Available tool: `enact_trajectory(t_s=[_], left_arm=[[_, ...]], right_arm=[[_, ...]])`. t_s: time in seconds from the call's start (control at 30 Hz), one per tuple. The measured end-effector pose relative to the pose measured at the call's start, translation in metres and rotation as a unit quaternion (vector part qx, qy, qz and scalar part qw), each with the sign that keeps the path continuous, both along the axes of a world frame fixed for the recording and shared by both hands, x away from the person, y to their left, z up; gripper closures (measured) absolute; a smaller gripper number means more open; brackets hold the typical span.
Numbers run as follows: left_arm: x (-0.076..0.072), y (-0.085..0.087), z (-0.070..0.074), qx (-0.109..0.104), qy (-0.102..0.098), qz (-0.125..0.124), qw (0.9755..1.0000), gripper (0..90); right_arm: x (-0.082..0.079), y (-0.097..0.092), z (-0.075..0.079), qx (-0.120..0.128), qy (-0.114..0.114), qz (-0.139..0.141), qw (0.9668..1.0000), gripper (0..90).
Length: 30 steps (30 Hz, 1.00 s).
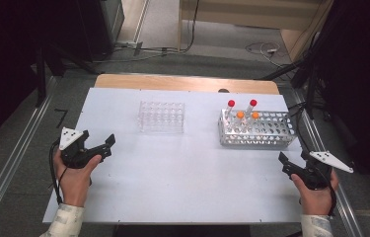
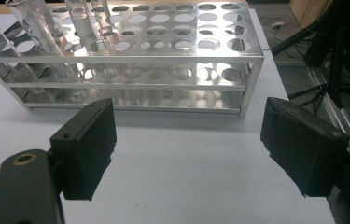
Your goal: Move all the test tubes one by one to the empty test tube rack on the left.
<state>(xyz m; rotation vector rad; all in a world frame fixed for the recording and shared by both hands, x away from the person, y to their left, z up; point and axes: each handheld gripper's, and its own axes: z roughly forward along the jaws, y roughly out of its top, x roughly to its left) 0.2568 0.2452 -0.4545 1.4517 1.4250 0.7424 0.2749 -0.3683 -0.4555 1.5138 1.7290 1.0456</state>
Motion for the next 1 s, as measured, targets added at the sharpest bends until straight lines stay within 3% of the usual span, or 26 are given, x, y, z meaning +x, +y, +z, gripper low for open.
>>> enact_trajectory(t_s=[0.37,1.0], left_arm=[[0.0,0.0,-0.001,0.001,0.012,-0.001,0.9999,6.8],[0.0,-0.004,-0.003,0.002,0.015,-0.007,0.9999,6.8]], right_arm=[[-0.001,0.01,0.004,-0.003,-0.007,0.02,0.9998,16.7],[0.0,0.027,0.004,-0.005,-0.009,0.053,0.9986,16.4]])
